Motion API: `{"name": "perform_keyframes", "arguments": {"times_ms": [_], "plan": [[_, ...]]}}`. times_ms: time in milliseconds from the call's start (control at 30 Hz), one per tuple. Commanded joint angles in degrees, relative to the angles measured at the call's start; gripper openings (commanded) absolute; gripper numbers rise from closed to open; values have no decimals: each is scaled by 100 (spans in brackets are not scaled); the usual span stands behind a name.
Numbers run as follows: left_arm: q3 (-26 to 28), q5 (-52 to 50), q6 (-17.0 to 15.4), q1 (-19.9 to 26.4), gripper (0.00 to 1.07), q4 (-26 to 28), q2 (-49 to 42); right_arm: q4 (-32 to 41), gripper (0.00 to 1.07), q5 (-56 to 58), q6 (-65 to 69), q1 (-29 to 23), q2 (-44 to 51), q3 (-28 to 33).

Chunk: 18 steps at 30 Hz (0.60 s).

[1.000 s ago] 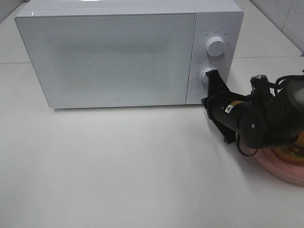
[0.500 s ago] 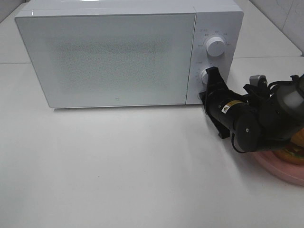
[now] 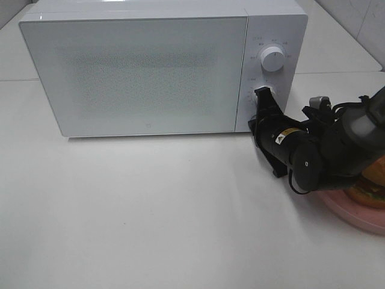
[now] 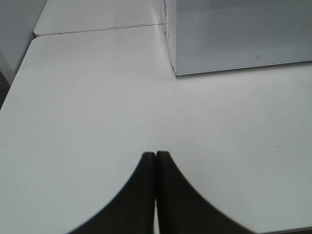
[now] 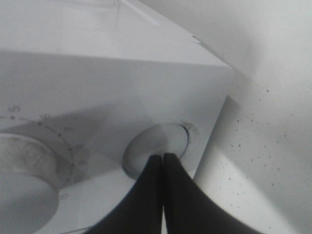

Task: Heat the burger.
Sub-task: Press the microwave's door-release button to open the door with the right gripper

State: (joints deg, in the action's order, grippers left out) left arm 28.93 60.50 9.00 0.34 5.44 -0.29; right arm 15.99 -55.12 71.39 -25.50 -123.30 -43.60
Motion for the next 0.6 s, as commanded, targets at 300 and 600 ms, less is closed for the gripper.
{"name": "perform_keyframes", "arguments": {"times_ms": [300,600], "plan": [[-6,-86,-46,-11,0,6,-115,-29,0,-825,34,34,-29,-773],[-6,-86,-46,-11,0,6,-115,-29,0,-567,34,34,23,-791]]}}
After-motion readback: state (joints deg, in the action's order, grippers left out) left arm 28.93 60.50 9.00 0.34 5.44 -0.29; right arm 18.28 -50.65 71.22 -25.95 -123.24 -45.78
